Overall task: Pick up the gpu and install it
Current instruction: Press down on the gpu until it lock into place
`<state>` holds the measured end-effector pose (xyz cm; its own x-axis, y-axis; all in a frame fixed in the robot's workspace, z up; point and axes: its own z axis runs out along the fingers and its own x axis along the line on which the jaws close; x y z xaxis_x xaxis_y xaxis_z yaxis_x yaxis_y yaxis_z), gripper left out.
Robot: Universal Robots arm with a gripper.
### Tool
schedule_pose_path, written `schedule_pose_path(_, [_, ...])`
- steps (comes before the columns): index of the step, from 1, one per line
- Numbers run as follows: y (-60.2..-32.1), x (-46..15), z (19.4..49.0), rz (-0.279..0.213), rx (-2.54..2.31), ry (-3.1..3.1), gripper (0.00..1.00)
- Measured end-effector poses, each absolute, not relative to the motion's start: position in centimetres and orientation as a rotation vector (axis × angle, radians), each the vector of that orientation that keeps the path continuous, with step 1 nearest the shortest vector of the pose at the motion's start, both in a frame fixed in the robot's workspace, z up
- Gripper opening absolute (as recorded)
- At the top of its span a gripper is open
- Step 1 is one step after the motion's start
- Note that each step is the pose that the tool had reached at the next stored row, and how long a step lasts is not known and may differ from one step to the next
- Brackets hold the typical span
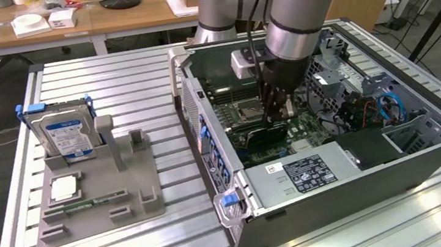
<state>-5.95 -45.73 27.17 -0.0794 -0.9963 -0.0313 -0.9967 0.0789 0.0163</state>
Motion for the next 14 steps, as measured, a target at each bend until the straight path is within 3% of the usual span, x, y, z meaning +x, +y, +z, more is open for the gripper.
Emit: schedule_pose_path(14, [-45.75,-5.96,28.32,0.053,-2.123,2.299,0.11])
